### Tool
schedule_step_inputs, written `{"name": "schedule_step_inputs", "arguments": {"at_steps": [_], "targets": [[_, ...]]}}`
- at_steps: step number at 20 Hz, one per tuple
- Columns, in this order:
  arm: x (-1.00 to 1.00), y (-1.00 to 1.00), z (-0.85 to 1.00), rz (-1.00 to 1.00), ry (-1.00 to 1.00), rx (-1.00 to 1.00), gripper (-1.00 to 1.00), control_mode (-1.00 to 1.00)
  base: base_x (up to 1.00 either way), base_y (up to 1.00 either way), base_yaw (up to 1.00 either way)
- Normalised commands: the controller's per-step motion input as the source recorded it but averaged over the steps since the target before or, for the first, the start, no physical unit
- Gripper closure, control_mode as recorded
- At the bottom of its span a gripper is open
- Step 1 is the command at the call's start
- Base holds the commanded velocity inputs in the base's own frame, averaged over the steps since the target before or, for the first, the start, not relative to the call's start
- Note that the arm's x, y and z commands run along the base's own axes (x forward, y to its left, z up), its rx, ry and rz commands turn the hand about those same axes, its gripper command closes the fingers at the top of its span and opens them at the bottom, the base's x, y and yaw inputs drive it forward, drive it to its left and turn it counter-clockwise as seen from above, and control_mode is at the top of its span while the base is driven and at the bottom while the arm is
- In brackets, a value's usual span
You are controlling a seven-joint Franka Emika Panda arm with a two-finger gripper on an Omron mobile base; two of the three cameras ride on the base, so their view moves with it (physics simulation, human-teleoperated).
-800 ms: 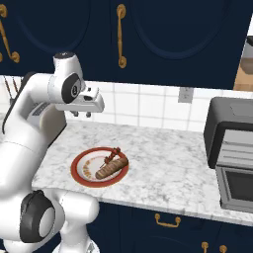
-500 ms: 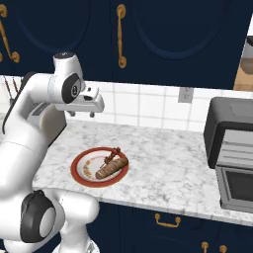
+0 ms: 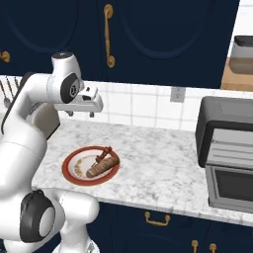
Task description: Pick up the kebab skewer and baguette bread, and place them inside the toaster oven. Close the toaster oven door and start by setting the timer.
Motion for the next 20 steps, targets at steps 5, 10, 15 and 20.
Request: {"name": "schedule_step_inputs", "arguments": {"at_steps": [5,10,15,20], "targets": [[0.00,0.00,0.00,0.00,0.00,0.00,-1.00,1.00,0.00,-0.50,0.00],[0.00,0.00,0.00,0.00,0.00,0.00,-1.00,1.00,0.00,-0.64,0.00],[0.00,0.00,0.00,0.00,0.00,0.00,-1.00,1.00,0.00,-0.68,0.00],[0.00,0.00,0.00,0.00,0.00,0.00,-1.00,1.00,0.00,-0.66,0.00]]}}
